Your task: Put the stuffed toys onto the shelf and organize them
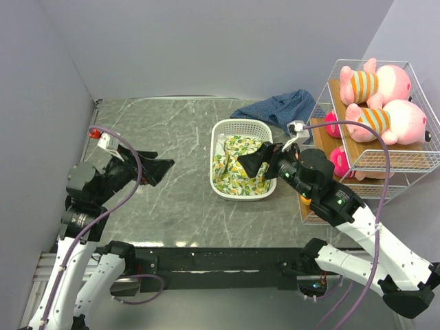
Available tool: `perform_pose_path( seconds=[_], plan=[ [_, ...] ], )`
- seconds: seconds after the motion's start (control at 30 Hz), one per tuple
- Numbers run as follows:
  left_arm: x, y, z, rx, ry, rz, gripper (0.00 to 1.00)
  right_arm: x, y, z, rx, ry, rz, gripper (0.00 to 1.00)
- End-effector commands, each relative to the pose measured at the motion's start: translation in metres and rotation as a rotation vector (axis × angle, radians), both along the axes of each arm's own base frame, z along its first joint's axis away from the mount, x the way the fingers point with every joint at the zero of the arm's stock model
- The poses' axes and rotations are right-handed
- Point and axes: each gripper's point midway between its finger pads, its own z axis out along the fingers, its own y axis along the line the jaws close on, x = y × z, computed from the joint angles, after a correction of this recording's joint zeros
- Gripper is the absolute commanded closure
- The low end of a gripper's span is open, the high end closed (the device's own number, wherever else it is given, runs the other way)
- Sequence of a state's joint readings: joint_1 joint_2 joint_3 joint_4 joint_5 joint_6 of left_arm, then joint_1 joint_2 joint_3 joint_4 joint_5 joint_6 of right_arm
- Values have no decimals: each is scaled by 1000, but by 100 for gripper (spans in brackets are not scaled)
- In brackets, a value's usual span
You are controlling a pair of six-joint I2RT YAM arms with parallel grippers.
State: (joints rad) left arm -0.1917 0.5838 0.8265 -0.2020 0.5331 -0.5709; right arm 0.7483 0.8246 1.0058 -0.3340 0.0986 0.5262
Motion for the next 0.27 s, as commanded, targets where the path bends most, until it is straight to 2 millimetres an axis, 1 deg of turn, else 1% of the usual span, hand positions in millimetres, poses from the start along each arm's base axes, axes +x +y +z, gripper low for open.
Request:
perform_pose_path(
  seconds=[0.0, 0.23],
  plan=[
    [-4, -3, 12, -21, -45, -22, 4, 0, 6, 9, 31, -34, 26, 0],
    [-3, -2, 11, -15, -46, -13, 4, 3, 5, 6, 24, -25, 12, 0]
  ],
)
